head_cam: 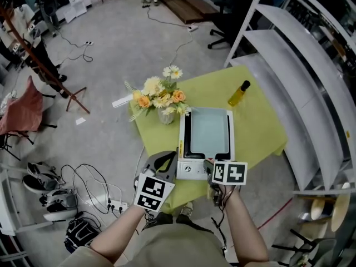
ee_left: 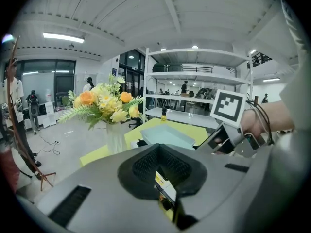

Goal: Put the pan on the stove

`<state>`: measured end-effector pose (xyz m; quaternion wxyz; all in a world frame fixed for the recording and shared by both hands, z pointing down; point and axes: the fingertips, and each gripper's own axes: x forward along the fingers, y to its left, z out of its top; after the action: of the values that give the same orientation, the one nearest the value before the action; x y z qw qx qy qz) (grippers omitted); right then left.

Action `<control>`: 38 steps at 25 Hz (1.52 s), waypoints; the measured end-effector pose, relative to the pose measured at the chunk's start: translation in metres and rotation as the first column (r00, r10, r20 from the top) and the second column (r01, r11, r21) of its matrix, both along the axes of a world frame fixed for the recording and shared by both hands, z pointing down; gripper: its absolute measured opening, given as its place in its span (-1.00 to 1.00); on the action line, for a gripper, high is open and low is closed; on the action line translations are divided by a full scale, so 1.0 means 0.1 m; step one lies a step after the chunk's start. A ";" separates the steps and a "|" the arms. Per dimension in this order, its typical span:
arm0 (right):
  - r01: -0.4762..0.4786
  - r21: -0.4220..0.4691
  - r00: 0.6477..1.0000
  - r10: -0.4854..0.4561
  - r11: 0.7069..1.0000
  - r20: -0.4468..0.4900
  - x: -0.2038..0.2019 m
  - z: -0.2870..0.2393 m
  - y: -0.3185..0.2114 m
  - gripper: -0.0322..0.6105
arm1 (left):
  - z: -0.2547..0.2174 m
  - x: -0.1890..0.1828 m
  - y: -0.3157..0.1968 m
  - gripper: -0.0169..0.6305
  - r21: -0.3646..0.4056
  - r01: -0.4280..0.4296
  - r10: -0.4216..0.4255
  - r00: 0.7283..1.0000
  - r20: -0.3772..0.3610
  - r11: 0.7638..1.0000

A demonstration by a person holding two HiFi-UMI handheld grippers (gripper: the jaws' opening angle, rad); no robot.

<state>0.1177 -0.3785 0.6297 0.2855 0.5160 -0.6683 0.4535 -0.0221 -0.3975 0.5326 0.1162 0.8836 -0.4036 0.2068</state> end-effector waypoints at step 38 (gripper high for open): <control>0.139 0.793 0.990 -0.098 0.593 -0.100 0.23 -3.23 1.11 -0.88 | -2.21 0.39 1.02 -0.93 0.485 -0.112 0.135 0.991 -0.012 0.867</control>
<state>0.1407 -0.2671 0.3064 0.0696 0.5536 -0.8264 0.0755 0.0173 -0.2952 0.3118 -0.1124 0.9131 -0.3823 0.0862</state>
